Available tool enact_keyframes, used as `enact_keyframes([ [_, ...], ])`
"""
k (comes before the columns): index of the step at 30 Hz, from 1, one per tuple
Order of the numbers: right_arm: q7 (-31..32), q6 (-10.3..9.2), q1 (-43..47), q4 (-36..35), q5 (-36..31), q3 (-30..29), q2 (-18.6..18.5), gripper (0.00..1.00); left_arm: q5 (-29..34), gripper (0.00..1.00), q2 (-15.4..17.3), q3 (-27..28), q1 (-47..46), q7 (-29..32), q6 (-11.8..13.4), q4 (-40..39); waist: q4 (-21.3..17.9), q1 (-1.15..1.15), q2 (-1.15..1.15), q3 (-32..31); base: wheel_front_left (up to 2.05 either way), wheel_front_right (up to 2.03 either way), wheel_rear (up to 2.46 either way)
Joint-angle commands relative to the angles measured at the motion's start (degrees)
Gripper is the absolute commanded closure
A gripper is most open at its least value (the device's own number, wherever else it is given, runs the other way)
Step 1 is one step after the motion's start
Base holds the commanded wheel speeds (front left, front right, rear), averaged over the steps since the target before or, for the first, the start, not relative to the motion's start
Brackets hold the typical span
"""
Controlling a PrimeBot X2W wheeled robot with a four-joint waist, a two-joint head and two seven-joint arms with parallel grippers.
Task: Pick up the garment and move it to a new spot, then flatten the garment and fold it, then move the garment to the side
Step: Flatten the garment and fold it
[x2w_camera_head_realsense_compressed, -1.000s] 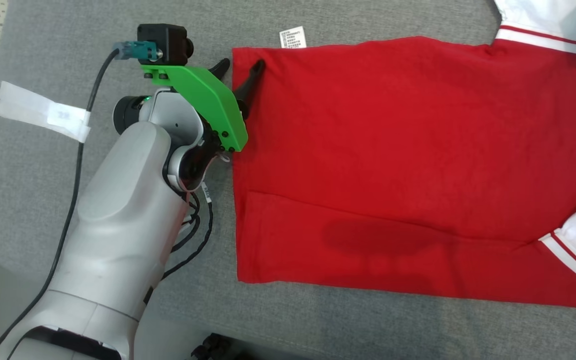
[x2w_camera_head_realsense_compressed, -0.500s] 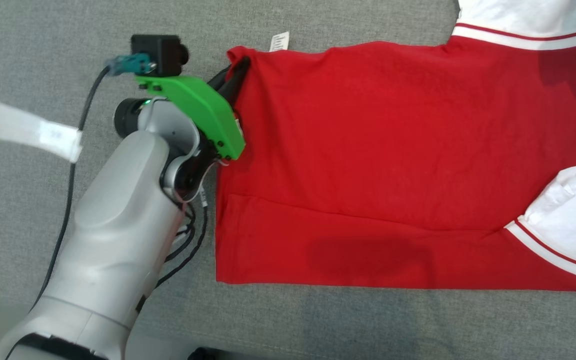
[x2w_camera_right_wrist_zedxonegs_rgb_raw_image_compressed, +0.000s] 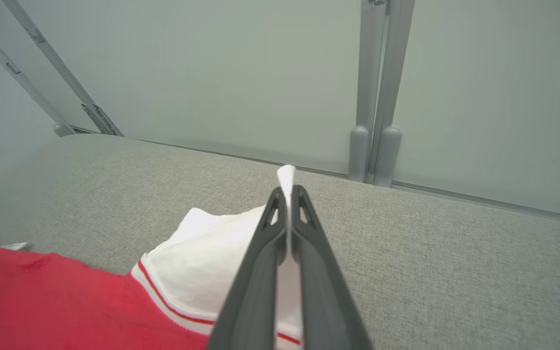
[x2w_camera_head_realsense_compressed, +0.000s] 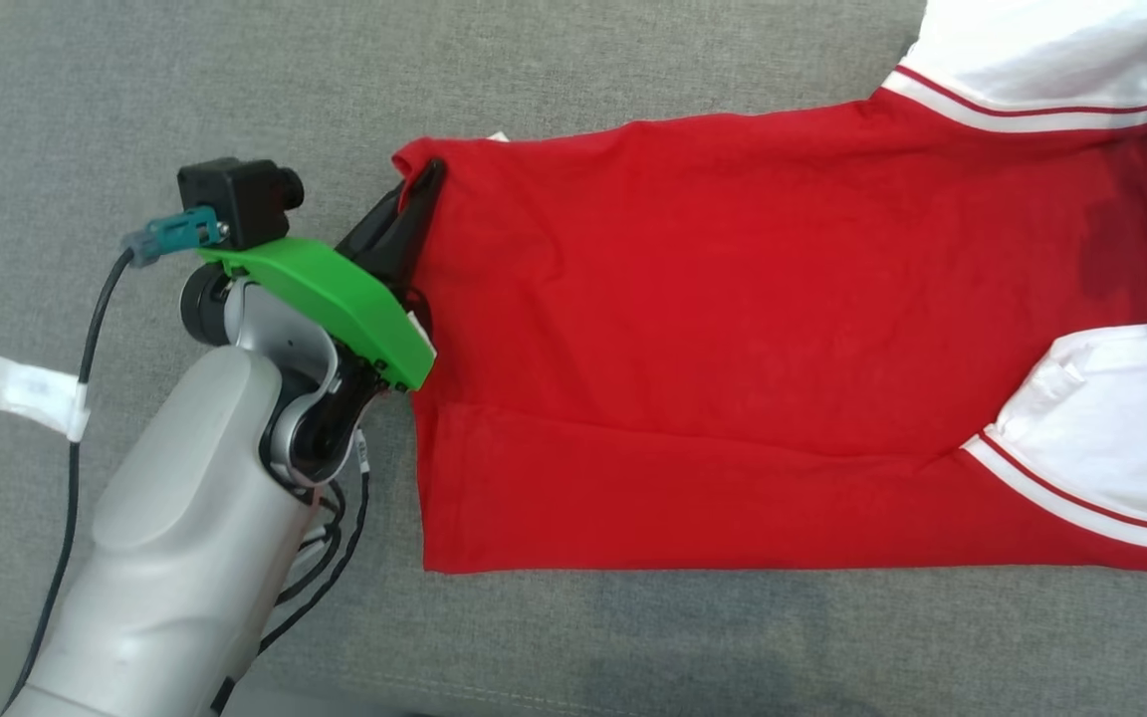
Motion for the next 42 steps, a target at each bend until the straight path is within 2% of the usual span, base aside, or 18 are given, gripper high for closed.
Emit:
enact_keyframes([
  [1,-0.5,0.0,1.7,-1.5,0.3,-0.7,0.1,1.0,-0.5,1.0,1.2,-0.3,1.3,0.4,-0.1,-1.4,-0.8,0.0,0.0,-0.8,0.0,0.0,0.0],
  [5,-1.0,0.0,6.4,-5.7,1.1,-3.1,0.6,1.0,-1.1,1.0,3.9,-0.1,4.4,0.7,-0.2,-5.5,-1.5,0.0,0.0,-1.8,0.0,0.0,0.0],
  [11,-2.1,0.0,17.2,-11.7,2.4,-10.2,2.0,1.0,-2.3,1.0,6.8,1.3,9.7,-0.1,1.6,-10.3,-1.9,0.0,0.0,-2.9,0.0,0.0,0.0],
  [19,-2.5,0.01,31.6,-21.3,2.0,-17.3,7.6,1.0,-1.4,1.0,8.5,0.9,16.2,-1.1,4.5,-16.5,-3.4,0.0,0.0,-3.2,0.0,0.0,0.0],
  [24,-3.0,0.01,38.2,-25.1,0.8,-18.4,11.5,1.0,-1.3,1.0,9.1,0.8,20.5,-2.6,5.7,-18.7,-4.8,0.0,0.0,-4.0,0.0,0.0,0.0],
  [32,-3.6,0.01,42.6,-26.6,-0.1,-18.4,15.1,1.0,-0.4,1.0,10.7,2.0,24.6,-5.0,7.7,-20.7,-6.4,0.0,0.0,-5.3,0.0,0.0,0.0],
  [42,-2.8,0.01,43.8,-22.7,-1.8,-16.6,14.5,1.0,0.4,1.0,12.0,1.5,27.5,-5.5,8.6,-22.1,-6.9,0.0,0.0,-5.5,0.0,0.0,0.0],
])
